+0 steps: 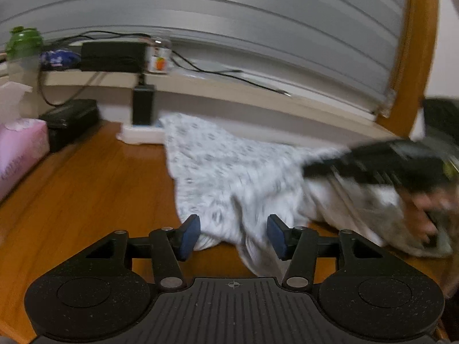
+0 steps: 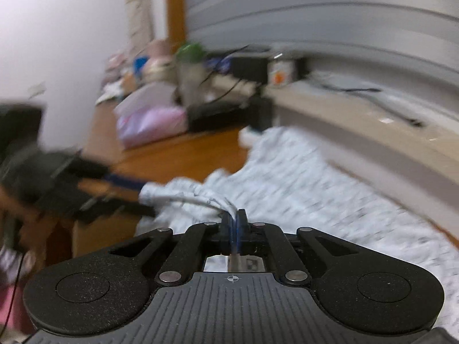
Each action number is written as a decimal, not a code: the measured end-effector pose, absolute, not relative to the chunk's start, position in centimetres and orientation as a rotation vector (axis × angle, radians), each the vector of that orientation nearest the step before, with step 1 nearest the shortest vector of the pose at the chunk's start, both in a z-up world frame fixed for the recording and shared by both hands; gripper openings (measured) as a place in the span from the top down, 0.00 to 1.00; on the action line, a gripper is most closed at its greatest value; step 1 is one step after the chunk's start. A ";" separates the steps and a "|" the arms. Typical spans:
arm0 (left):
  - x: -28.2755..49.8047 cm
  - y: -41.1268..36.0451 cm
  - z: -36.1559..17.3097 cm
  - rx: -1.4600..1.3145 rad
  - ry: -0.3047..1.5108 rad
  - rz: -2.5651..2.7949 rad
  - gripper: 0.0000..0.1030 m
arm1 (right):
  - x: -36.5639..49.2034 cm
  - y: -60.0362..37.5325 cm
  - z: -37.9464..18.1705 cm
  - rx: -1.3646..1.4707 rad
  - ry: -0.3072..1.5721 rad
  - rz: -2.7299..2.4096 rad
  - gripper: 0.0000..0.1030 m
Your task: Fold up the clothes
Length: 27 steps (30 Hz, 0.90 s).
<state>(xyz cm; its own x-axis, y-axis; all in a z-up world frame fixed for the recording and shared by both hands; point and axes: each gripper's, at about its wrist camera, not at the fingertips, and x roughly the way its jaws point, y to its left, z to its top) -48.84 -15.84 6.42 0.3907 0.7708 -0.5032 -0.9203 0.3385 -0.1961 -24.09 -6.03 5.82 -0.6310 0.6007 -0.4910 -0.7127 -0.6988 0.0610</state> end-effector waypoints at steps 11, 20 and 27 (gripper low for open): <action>-42.8 -15.2 3.5 -0.442 0.450 1.041 0.59 | -22.1 -4.5 5.9 -0.550 0.354 2.190 0.97; -46.7 -17.2 8.1 -0.361 0.453 1.029 0.97 | -19.9 -4.9 6.4 -0.535 0.396 2.191 0.80; -55.6 -20.8 14.5 -0.340 0.474 1.125 0.97 | -15.6 -6.1 7.8 -0.475 0.430 2.253 0.46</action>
<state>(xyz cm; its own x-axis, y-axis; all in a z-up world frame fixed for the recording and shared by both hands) -55.57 -20.78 14.55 0.3494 0.7769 -0.5237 -0.9176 0.3967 -0.0237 -15.63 -6.06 7.79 -0.6276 0.6262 -0.4626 -0.7524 -0.6404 0.1541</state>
